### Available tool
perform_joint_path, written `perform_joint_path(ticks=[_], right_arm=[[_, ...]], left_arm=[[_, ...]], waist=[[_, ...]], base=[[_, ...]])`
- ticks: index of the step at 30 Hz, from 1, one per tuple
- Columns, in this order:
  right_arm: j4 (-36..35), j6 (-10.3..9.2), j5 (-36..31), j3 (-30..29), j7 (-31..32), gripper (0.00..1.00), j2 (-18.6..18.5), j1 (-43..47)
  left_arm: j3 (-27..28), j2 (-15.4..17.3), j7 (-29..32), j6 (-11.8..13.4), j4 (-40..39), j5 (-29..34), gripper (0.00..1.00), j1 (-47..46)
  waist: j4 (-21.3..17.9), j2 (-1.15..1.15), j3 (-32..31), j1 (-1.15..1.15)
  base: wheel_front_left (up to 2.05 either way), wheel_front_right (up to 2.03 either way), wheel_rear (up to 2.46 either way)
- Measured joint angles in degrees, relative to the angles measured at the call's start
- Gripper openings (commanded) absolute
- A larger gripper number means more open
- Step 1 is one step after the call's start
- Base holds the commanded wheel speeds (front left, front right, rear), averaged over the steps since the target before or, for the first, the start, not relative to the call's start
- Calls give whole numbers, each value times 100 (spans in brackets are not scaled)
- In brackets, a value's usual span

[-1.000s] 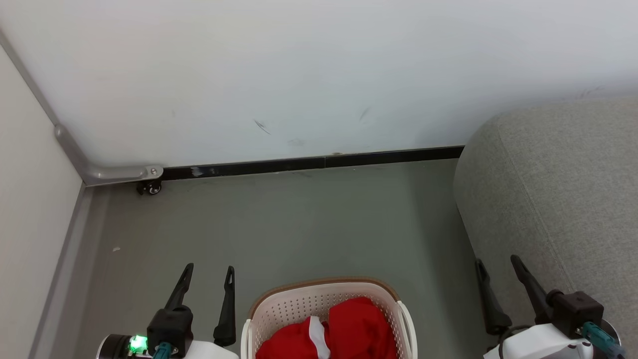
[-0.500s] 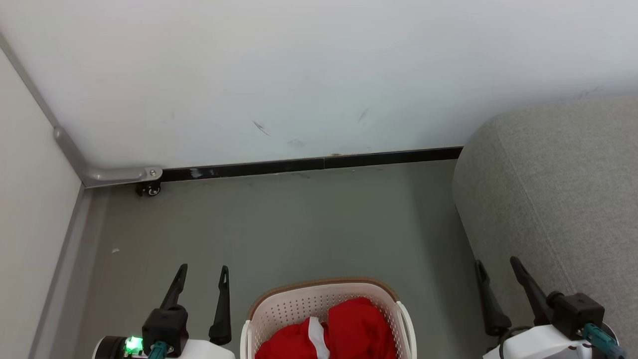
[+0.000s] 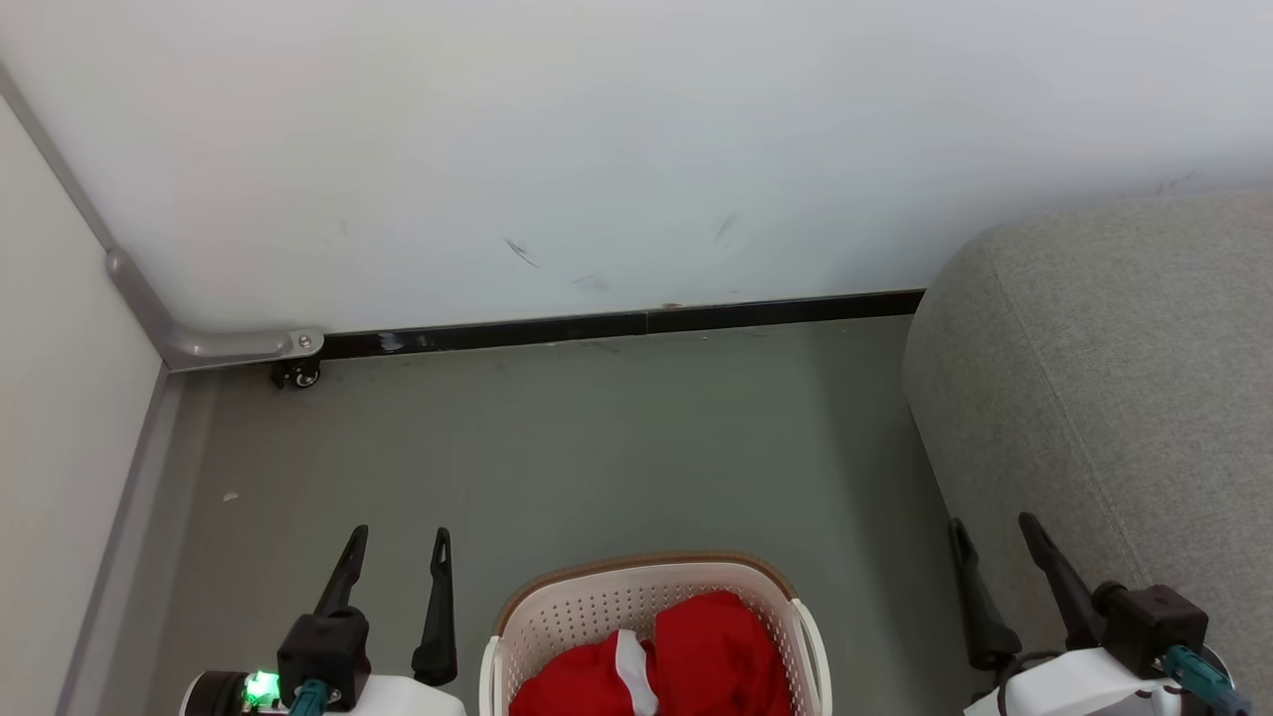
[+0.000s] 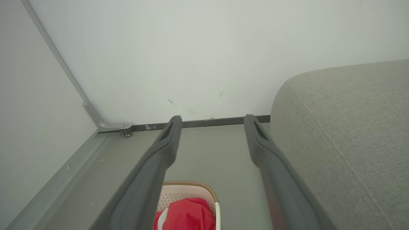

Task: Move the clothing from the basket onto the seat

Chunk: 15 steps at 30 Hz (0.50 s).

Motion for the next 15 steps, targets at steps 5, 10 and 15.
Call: perform_joint_path(ticks=[5, 10, 15], right_arm=[[2, 0, 3, 9, -1, 100, 0, 0], [4, 0, 4, 13, -48, 100, 0, -1], [2, 0, 4, 13, -52, 100, 0, -1]], left_arm=[[23, -3, 0, 0, 0, 0, 100, 0], [27, -7, 0, -1, 0, 1, 100, 0], [38, -15, 0, -1, -3, 3, 100, 0]], waist=[[-1, 0, 8, 0], [-5, 0, 21, -1], [-11, 0, 50, 0]], base=[[0, 0, 0], [0, 0, 0], [0, 0, 0]])
